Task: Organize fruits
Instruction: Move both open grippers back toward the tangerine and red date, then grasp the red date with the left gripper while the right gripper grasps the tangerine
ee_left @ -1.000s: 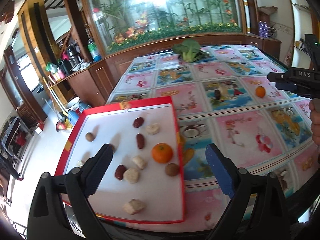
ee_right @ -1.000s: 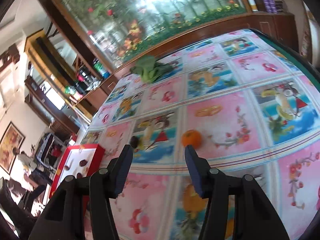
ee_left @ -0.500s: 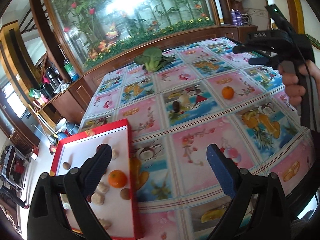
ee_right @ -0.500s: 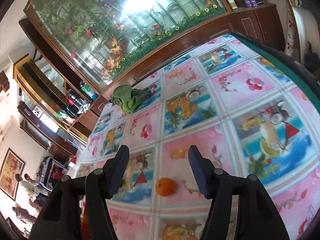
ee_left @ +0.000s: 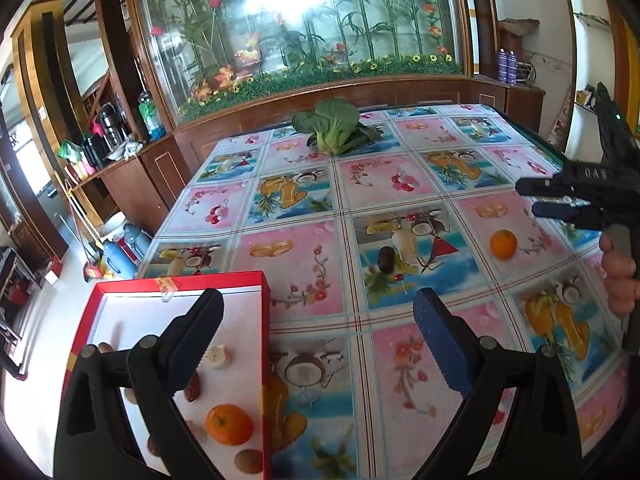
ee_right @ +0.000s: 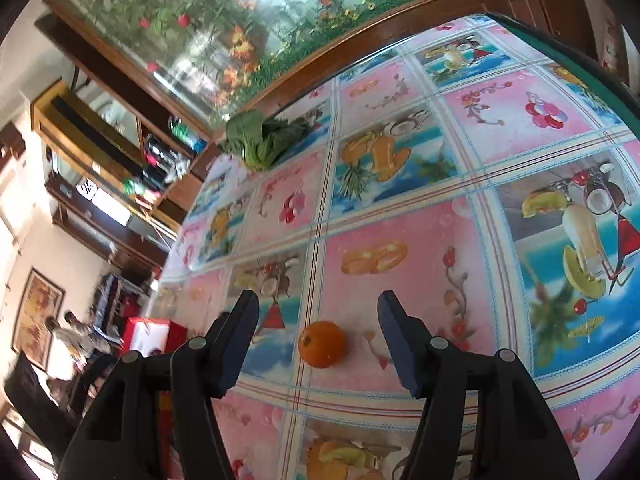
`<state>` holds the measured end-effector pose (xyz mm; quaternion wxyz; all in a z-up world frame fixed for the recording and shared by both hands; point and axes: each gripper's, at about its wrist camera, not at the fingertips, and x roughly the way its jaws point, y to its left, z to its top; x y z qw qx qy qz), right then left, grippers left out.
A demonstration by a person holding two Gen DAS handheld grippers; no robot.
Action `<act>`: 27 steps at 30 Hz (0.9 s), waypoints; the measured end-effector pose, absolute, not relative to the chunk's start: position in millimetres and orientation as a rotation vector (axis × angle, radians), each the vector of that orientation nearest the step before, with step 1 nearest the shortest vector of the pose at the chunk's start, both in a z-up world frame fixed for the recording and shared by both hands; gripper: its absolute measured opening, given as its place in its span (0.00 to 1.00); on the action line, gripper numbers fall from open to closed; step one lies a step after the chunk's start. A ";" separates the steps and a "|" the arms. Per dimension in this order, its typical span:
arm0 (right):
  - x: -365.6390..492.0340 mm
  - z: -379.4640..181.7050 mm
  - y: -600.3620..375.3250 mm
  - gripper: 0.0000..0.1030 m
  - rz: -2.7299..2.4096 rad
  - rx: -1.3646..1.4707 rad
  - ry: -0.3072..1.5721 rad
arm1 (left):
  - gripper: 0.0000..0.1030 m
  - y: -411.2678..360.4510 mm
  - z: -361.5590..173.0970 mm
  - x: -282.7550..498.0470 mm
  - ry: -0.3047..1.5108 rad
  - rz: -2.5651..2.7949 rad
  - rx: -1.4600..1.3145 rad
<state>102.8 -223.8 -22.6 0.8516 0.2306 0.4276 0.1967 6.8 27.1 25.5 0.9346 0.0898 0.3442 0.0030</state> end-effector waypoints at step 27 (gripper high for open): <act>95.8 -40.9 -162.1 0.40 0.255 0.008 0.912 | 0.68 -12.3 -40.8 115.7 0.901 -0.076 0.220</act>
